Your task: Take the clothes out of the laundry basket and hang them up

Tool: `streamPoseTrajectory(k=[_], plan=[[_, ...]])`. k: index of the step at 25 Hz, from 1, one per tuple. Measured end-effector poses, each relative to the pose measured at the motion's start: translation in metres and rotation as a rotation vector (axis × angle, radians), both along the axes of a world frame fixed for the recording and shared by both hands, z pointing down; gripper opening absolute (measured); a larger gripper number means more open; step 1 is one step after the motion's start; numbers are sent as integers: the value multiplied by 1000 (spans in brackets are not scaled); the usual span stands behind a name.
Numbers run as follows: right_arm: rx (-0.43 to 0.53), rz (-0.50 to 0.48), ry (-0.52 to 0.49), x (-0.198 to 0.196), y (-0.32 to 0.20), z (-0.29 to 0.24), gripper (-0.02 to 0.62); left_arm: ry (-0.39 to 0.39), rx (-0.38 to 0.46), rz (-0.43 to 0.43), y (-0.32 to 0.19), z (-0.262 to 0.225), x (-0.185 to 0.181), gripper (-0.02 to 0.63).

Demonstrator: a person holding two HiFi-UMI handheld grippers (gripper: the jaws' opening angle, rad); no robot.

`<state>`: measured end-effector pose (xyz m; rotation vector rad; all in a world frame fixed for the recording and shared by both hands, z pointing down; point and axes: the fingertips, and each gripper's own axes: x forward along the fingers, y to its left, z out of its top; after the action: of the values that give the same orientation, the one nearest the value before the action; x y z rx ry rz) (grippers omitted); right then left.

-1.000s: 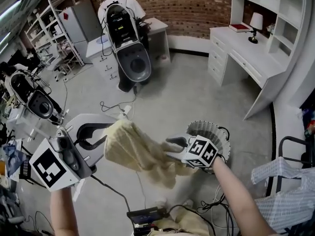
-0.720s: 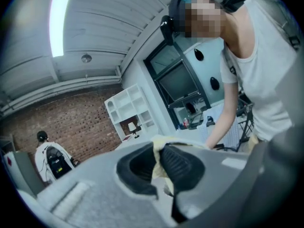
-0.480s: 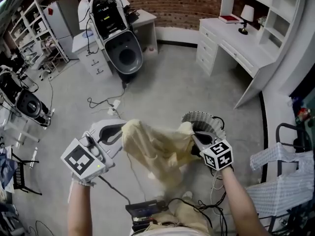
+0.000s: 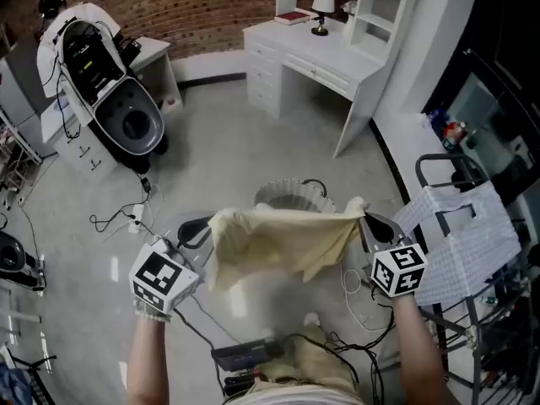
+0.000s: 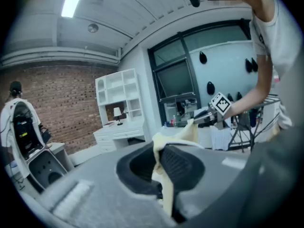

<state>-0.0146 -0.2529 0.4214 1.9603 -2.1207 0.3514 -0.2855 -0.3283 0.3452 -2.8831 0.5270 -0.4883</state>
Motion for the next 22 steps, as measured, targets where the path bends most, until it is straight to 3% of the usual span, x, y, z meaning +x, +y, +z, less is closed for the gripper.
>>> streamPoseTrajectory(k=[6,11,17,22], plan=[[74,312,-3,46,121,-31,11,19,8,210,37,4,83,9],[116,515,3,57,215,-52,11,13,-29,383,88,-2,135,9],[138,806,24,90,382,-73,11,-25,-28,674,205,-15,238,9],[149,978,73,101,509,-87,11,-25,-28,832,311,-23,299,9]])
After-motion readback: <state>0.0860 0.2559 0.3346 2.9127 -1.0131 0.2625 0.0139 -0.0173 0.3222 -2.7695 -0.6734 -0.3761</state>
